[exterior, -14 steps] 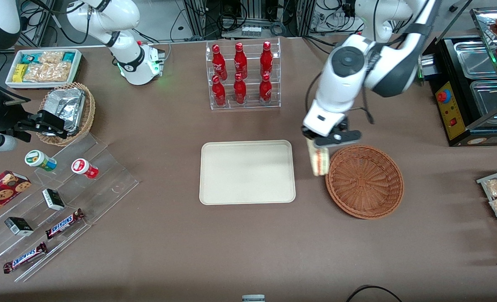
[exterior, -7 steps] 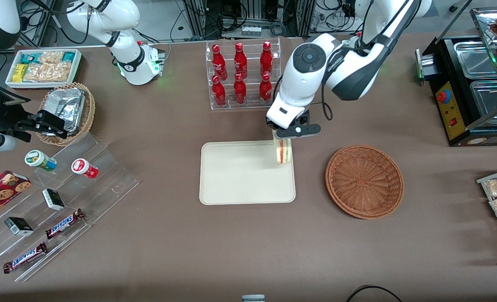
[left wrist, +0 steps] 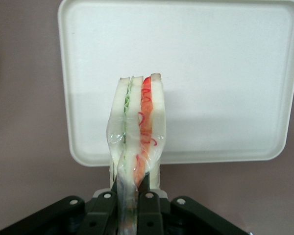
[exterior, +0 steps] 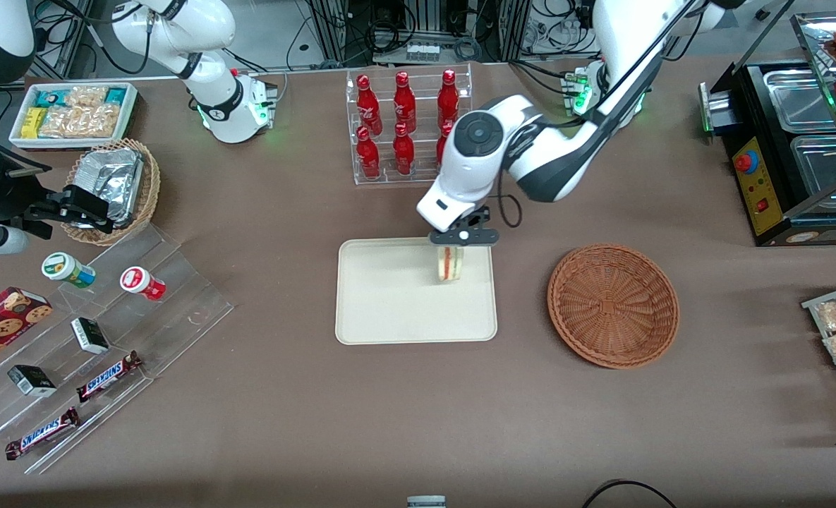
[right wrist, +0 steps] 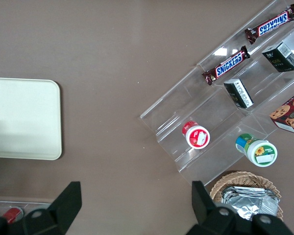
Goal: Place sandwich from basket to tray
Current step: 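Carry the sandwich with the left gripper over the cream tray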
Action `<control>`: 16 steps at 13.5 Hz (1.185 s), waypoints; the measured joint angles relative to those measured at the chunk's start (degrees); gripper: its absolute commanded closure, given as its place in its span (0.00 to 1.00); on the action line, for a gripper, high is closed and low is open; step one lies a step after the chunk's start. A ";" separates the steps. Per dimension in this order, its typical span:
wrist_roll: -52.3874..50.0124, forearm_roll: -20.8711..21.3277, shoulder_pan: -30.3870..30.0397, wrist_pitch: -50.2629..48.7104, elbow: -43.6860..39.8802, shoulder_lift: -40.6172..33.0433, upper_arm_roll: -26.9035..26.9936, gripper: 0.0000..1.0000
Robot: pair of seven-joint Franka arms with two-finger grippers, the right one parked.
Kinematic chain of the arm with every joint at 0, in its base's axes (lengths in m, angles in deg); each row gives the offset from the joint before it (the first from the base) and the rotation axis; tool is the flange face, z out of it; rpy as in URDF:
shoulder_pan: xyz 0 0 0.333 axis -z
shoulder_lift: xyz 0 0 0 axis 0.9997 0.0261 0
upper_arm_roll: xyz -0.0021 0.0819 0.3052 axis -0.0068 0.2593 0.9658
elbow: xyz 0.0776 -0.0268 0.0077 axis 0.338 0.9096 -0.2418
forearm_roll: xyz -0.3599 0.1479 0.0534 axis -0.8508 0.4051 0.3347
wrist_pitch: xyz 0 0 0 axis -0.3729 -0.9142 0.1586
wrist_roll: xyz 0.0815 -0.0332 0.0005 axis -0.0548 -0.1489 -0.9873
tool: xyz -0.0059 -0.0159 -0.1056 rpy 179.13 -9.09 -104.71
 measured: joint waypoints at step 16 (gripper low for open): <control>-7.21 17.37 2.15 -0.21 -7.44 13.12 0.81 1.00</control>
